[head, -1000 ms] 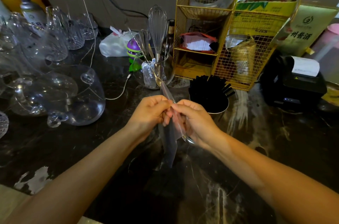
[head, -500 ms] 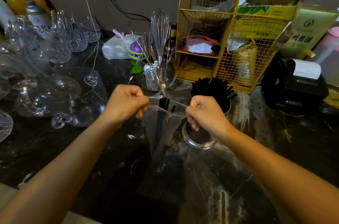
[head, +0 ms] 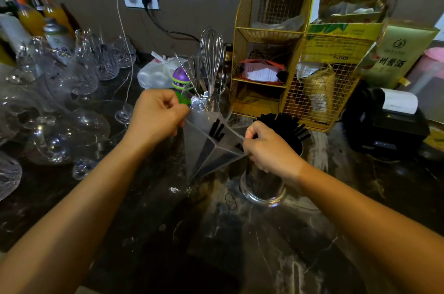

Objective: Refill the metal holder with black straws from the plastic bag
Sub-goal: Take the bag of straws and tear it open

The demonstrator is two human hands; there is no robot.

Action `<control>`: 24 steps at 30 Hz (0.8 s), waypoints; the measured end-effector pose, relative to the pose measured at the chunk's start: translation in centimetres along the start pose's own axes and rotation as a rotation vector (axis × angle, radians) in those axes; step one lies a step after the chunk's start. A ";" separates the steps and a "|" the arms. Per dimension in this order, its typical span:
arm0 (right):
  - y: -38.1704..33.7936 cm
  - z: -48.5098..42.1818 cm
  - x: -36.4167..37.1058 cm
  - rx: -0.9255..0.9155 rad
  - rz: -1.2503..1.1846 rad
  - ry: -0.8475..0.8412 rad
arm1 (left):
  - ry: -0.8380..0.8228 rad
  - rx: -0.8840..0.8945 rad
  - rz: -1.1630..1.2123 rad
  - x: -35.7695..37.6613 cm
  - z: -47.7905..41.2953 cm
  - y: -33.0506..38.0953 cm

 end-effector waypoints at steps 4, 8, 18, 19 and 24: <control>-1.1 0.7 -0.8 0.060 -0.445 -0.362 | -0.151 0.099 0.023 0.2 -1.4 2.5; -1.3 -0.1 -2.4 0.000 -0.947 -0.659 | -0.329 0.249 -0.114 0.7 -2.4 5.1; -2.0 -1.8 -4.3 -0.178 -1.165 -0.401 | -0.541 0.646 -0.312 2.5 -2.8 9.8; -2.2 -1.7 -4.5 -0.217 -1.177 -0.376 | -0.591 0.649 -0.287 2.7 -2.8 9.9; -1.9 -0.9 -6.5 -0.270 -1.164 -0.397 | -0.438 0.390 0.162 3.6 -5.0 8.2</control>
Point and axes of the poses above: each hand's wrist, its own z-axis away from the middle knuckle, its own x-axis out of the palm, y = z × x, the point moved 1 cm from there along -z, towards the middle knuckle, and after that the axes turned 14 degrees about -y, right-handed, at the moved point
